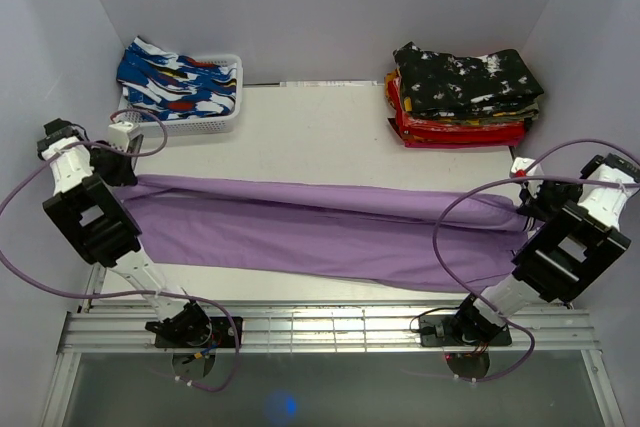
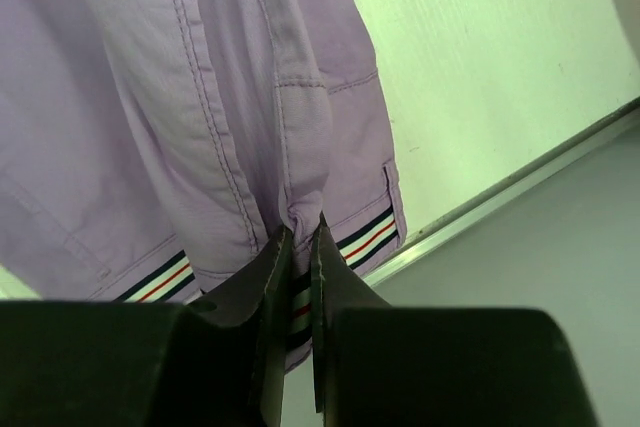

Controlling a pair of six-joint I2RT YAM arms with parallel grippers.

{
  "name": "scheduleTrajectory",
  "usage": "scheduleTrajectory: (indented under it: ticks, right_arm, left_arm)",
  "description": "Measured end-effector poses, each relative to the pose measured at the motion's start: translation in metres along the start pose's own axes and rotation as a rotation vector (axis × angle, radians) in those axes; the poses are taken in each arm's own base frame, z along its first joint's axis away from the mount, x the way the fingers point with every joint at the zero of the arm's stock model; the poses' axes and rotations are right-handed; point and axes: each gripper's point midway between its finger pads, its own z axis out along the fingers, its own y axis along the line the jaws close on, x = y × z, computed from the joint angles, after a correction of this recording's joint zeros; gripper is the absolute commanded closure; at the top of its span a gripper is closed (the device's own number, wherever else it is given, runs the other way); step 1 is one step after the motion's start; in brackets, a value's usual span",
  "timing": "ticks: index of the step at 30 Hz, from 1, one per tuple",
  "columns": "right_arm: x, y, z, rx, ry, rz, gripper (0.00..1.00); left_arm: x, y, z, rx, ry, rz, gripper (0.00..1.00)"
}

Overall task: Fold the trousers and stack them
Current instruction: Fold the trousers

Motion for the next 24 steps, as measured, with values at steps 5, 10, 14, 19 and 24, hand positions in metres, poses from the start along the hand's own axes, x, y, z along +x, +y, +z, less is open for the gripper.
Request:
scheduleTrajectory:
  ticks: [5, 10, 14, 19, 24]
  right_arm:
    - [-0.001, 0.027, -0.016, 0.010, 0.001, 0.027, 0.92]
    - [0.015, 0.071, -0.001, -0.058, 0.030, 0.093, 0.82]
    - [0.035, 0.097, 0.010, -0.103, 0.100, 0.112, 0.23]
    - [0.042, 0.097, -0.003, -0.064, 0.175, 0.071, 0.11]
    - [0.028, 0.050, -0.046, 0.036, 0.176, 0.038, 0.10]
  left_arm:
    - [0.022, -0.004, -0.023, 0.021, -0.010, -0.013, 1.00]
    - [0.092, -0.023, -0.032, 0.053, 0.064, -0.052, 1.00]
    - [0.140, -0.041, -0.020, 0.078, 0.142, -0.038, 0.47]
    - [0.157, -0.056, -0.014, 0.110, 0.167, 0.005, 0.02]
    - [0.112, -0.038, -0.053, 0.041, 0.057, 0.135, 0.02]
